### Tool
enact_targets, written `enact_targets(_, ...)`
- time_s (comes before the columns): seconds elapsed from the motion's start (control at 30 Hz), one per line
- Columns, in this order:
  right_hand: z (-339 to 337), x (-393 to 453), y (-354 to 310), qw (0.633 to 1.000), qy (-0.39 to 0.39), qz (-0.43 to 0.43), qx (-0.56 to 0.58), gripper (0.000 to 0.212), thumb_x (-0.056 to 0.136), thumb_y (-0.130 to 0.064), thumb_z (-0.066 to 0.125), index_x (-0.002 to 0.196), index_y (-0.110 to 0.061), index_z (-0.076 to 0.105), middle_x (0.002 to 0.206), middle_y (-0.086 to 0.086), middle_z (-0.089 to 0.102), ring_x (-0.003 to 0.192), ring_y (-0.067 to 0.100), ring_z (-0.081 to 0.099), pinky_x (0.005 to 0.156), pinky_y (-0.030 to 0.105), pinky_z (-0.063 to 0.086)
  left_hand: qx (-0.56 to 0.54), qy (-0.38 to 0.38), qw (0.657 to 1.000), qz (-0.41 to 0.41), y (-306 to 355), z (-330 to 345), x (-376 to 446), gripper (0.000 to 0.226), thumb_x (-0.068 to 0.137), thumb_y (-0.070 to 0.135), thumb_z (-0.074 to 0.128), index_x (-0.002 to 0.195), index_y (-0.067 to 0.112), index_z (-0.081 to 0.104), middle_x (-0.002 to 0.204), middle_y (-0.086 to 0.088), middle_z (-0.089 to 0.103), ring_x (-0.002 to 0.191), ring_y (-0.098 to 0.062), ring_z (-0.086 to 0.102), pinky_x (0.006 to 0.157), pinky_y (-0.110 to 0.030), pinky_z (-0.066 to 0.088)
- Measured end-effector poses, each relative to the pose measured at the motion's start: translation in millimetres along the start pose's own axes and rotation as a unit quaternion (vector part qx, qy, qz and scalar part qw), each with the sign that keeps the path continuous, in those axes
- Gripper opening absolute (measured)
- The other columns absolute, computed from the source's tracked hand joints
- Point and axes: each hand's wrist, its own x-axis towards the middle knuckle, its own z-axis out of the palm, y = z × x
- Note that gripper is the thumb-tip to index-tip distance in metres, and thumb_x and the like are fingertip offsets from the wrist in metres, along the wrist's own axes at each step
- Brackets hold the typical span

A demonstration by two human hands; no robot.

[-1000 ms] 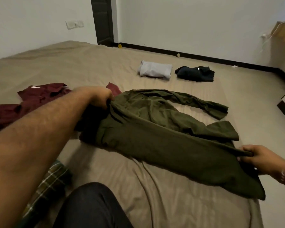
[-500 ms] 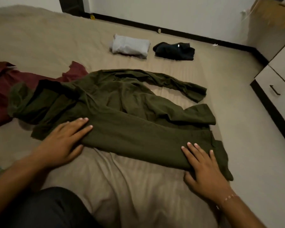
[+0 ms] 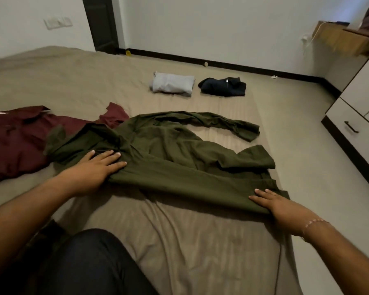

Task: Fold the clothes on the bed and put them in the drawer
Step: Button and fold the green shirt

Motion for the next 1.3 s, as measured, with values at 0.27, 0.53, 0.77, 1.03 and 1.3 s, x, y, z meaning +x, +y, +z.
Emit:
enact_targets(0.27, 27.9, -67.5, -11.5, 0.997, -0.072, 0.009, -0.034, 0.084, 0.104, -0.014, 0.05, 0.156, -0.052, -0.004, 0.171, -0.01, -0.015, 0.159, 0.017, -0.009, 0.129, 0.045, 0.009, -0.151, -0.076, 0.979, 0.117, 12.6, 35.3, -76.7, 0.074, 0.096, 0.029, 0.057, 0.155, 0.041, 0.014, 0.172, -0.004, 0.012, 0.158, -0.02, 0.019, 0.122, -0.02, 0.013)
enact_targets(0.53, -5.9, -28.0, -185.0, 0.978, 0.086, -0.181, 0.055, 0.086, 0.098, -0.044, 0.061, 0.164, -0.039, 0.007, 0.173, -0.008, -0.005, 0.159, 0.017, 0.004, 0.128, 0.044, 0.012, -0.223, 0.128, 0.964, 0.07, 10.4, -2.0, -103.3, 0.046, 0.09, 0.058, 0.058, 0.124, 0.03, 0.07, 0.124, 0.011, 0.069, 0.115, -0.01, 0.064, 0.099, -0.033, 0.052)
enact_targets(0.77, -6.5, 25.1, -295.3, 0.946, 0.157, -0.281, 0.039, 0.082, 0.098, -0.033, 0.057, 0.165, -0.034, 0.009, 0.173, -0.001, -0.005, 0.159, 0.02, 0.004, 0.129, 0.044, 0.015, -0.186, 0.279, 0.907, -0.252, -35.5, 16.6, -104.0, 0.073, 0.085, 0.022, 0.073, 0.15, 0.017, 0.041, 0.134, -0.01, 0.052, 0.121, -0.036, 0.05, 0.095, -0.052, 0.051)
enact_targets(1.03, -10.4, 63.5, -348.5, 0.943, 0.107, -0.316, 0.002, 0.074, 0.102, -0.041, 0.051, 0.163, -0.039, 0.01, 0.172, -0.002, -0.014, 0.16, 0.022, -0.004, 0.129, 0.048, 0.01, -0.26, 0.223, 0.823, -0.453, -86.1, 22.1, -72.5, 0.025, 0.104, 0.038, 0.051, 0.122, 0.031, 0.067, 0.116, -0.009, 0.07, 0.106, -0.036, 0.064, 0.085, -0.043, 0.05)
enact_targets(1.3, 6.4, 86.1, -350.1, 0.952, 0.079, -0.295, -0.015, 0.081, 0.091, -0.044, 0.058, 0.16, -0.047, 0.016, 0.172, -0.005, -0.013, 0.155, 0.027, 0.009, 0.117, 0.055, 0.029, -0.603, 0.423, 0.567, -0.368, -85.4, -12.1, -35.6, 0.027, 0.095, 0.029, 0.043, 0.086, 0.024, 0.068, 0.096, -0.009, 0.071, 0.092, -0.033, 0.069, 0.088, -0.055, 0.059)
